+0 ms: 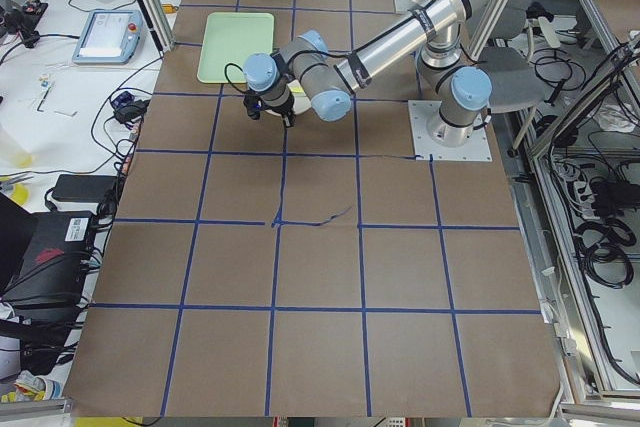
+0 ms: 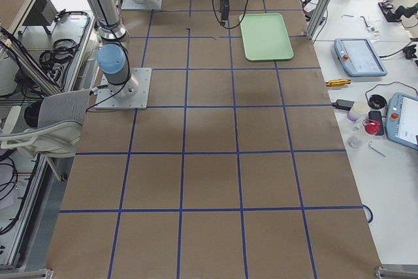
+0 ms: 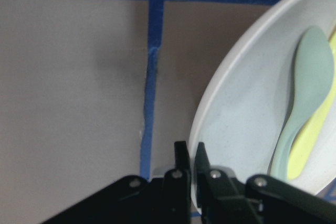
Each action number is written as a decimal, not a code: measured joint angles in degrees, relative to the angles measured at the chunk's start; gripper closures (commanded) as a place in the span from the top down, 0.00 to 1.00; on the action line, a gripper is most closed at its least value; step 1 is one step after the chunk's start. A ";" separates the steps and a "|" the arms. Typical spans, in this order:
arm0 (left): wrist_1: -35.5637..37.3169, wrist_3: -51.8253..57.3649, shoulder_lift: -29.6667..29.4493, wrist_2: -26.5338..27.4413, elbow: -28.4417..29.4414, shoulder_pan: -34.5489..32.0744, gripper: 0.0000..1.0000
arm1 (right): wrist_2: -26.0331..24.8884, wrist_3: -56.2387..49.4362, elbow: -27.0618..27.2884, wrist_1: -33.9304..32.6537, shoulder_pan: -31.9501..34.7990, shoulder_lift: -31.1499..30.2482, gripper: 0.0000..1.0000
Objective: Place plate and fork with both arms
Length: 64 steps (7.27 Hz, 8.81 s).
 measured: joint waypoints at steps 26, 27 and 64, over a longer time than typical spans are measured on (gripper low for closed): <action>1.69 -13.14 -7.61 5.81 15.22 -18.75 1.00 | 7.12 5.71 -18.57 -30.83 5.36 36.55 0.52; 2.13 -13.08 -7.47 5.80 14.56 -18.80 1.00 | 7.35 5.71 -18.66 -31.37 5.38 37.63 0.52; -2.46 -16.50 2.78 15.19 10.26 -21.18 1.00 | 2.34 -3.35 -15.26 -3.91 0.42 16.80 1.00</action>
